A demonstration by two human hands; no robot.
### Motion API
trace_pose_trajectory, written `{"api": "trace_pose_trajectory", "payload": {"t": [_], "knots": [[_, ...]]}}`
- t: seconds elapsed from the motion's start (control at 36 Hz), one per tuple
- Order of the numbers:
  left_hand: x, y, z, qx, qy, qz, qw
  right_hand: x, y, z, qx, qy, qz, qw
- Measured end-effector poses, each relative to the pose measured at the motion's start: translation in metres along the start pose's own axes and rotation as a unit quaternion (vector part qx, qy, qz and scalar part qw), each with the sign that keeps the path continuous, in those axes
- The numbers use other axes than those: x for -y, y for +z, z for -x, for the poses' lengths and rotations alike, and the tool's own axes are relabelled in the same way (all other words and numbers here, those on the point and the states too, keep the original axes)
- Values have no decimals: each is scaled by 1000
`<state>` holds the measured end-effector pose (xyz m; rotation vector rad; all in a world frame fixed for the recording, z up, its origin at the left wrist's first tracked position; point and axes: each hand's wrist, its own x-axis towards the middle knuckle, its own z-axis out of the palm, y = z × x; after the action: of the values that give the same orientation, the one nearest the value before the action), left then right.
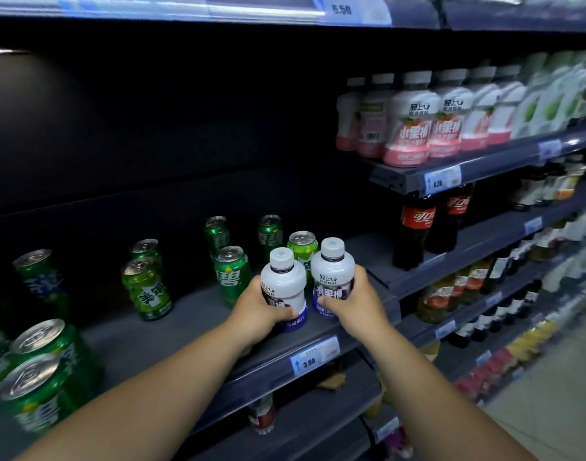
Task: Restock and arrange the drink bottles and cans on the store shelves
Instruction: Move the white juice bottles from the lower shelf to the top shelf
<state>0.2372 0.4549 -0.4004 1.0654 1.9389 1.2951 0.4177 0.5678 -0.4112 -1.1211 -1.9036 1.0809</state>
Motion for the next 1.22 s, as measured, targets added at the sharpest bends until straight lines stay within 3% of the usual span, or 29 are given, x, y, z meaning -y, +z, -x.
{"api": "trace_pose_trajectory", "payload": {"t": [0.22,0.47,0.81,1.22], "knots": [[-20,-25,29,-44,32,36,998,16,5,13,30,-37,-71,996],[-77,-112,95,-117,144,1,983,118,1,54,26,-160,-161,973],[-111,-230,228,-176,249,17,952,252,30,160,84,-299,-263,913],[-157,-374,348,-275,345,-9,897,401,91,252,145,-394,-365,831]]}}
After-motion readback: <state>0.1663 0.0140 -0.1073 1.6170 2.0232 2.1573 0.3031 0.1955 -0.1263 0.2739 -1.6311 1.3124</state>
